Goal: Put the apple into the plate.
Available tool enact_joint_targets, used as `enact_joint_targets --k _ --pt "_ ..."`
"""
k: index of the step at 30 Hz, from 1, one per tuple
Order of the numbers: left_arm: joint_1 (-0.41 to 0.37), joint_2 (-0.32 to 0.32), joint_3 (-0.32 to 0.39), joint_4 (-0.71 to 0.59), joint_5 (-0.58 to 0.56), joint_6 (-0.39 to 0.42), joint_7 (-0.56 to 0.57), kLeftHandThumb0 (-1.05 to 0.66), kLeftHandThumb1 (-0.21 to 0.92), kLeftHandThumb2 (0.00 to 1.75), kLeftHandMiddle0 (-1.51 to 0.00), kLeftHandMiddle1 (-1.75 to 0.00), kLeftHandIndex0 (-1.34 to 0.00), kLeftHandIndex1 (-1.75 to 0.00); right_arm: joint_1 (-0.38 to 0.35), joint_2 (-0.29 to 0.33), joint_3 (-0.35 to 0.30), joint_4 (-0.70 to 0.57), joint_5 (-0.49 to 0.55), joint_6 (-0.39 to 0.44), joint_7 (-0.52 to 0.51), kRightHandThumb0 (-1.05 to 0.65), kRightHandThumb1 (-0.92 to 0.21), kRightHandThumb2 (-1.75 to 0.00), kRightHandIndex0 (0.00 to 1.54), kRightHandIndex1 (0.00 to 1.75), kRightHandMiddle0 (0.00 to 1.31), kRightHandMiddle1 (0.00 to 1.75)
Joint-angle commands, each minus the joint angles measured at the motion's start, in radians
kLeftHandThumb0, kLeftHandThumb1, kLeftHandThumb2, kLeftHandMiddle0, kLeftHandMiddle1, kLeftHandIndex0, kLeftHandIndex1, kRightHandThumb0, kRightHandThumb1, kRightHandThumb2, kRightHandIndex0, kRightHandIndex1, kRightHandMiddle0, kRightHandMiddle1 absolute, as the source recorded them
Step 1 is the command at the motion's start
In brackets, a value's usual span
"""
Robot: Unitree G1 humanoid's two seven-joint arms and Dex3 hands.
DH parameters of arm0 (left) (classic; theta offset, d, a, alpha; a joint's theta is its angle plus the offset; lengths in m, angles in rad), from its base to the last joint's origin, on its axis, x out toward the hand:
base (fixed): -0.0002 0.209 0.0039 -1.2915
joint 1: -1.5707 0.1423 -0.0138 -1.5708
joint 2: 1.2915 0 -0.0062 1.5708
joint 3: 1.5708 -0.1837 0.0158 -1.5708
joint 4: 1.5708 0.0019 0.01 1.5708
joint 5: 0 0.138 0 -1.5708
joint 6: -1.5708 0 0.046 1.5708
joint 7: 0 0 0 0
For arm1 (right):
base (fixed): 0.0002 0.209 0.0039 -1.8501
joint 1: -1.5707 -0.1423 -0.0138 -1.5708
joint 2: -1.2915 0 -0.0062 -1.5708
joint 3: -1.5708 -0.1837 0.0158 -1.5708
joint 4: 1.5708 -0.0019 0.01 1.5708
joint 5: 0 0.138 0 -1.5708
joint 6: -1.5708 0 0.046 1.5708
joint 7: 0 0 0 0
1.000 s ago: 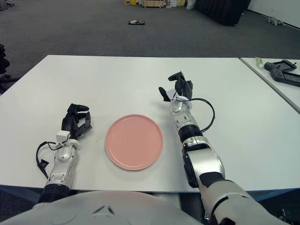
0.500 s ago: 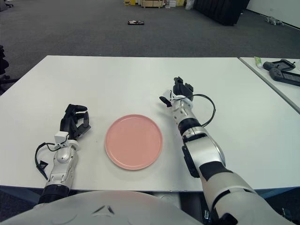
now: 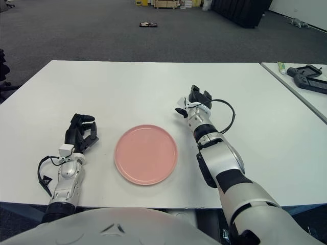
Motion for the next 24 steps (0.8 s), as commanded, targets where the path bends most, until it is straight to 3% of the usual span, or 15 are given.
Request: enact_joint_targets --k 1,14,24 --pt "0.035 0.001 0.003 0.027 -0.008 0.022 -0.010 -0.38 0.68 0.86 -0.63 -1.75 -0.34 -1.75 0.019 0.012 0.006 0.031 0.000 0.032 0.014 -0.72 -0.37 -0.90 0.00 0.00 0.00 0.17" --pt "0.033 0.007 0.007 0.038 -0.002 0.017 -0.006 -0.39 0.64 0.92 -0.64 -1.75 -0.37 -1.75 0.024 0.035 -0.014 0.034 0.030 0.162 0.019 -0.66 -0.39 -0.95 0.00 0.00 0.00 0.36" --pt "0.027 0.004 0.016 0.057 -0.019 0.003 -0.013 -0.39 0.62 0.94 -0.64 -1.75 -0.38 -1.75 0.041 0.039 -0.083 0.040 0.085 0.232 0.018 -0.67 -0.47 -0.93 0.00 0.00 0.00 0.25"
